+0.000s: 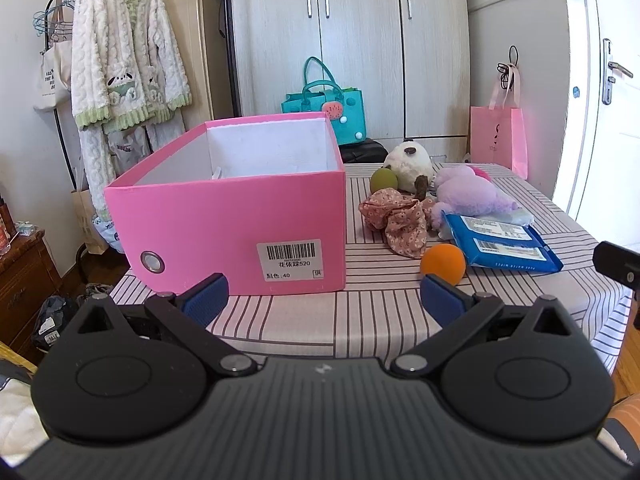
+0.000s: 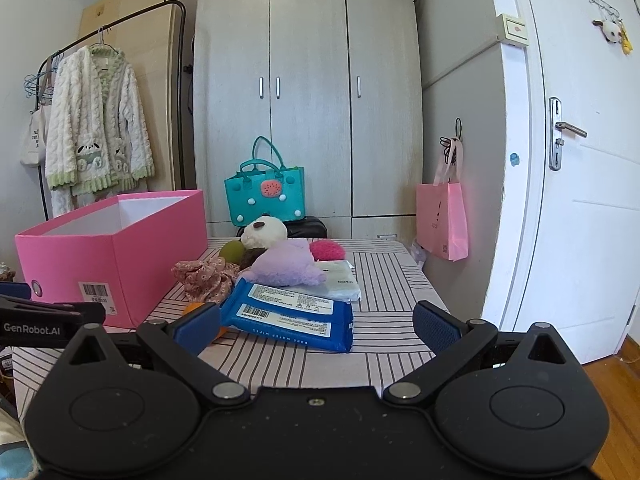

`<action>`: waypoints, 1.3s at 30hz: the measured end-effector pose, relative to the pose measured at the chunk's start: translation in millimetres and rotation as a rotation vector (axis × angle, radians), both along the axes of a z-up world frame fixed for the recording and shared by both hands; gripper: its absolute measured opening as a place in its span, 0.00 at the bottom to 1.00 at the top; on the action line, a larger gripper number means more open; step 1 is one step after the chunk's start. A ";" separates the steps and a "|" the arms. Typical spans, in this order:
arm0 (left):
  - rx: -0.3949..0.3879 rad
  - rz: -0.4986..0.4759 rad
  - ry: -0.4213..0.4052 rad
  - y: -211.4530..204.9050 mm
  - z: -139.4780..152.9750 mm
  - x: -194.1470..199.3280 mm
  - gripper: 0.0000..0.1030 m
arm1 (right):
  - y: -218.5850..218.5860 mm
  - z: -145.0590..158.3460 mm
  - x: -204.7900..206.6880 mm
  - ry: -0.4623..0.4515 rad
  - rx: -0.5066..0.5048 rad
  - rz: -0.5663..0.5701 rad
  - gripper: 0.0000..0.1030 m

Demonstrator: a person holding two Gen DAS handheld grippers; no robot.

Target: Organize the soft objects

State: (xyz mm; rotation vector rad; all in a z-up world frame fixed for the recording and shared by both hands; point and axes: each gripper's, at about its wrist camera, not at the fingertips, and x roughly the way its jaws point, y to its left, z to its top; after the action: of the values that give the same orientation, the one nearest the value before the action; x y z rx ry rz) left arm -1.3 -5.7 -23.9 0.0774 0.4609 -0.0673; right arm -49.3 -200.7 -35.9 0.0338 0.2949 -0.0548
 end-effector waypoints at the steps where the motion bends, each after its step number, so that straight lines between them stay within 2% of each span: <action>1: 0.001 0.000 -0.001 -0.1 0.1 -0.4 1.00 | 0.8 -1.2 -1.1 -0.002 -0.001 -0.002 1.00; 10: -0.013 0.000 -0.018 2.0 -1.0 -2.3 1.00 | 1.5 -3.9 1.0 0.004 -0.002 -0.006 1.00; 16: -0.092 -0.011 -0.050 6.0 -2.3 -7.5 1.00 | 1.9 -3.8 1.6 -0.001 -0.005 -0.004 1.00; 25: -0.056 -0.046 -0.097 -2.5 -6.1 -16.6 1.00 | 1.5 -5.8 0.7 0.000 0.002 0.000 1.00; 29: -0.073 -0.083 -0.058 -3.5 -12.6 -15.7 1.00 | 1.3 -7.0 -0.5 -0.005 0.000 -0.006 1.00; 39: -0.066 -0.073 -0.032 -5.7 -21.1 -15.4 1.00 | -2.0 -8.9 4.6 0.006 0.012 -0.012 1.00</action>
State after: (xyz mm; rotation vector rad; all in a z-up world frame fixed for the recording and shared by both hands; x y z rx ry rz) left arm -16.6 -11.4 -45.0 0.0298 0.4231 -0.1524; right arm -44.7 -202.7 -44.8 0.0473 0.3008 -0.0648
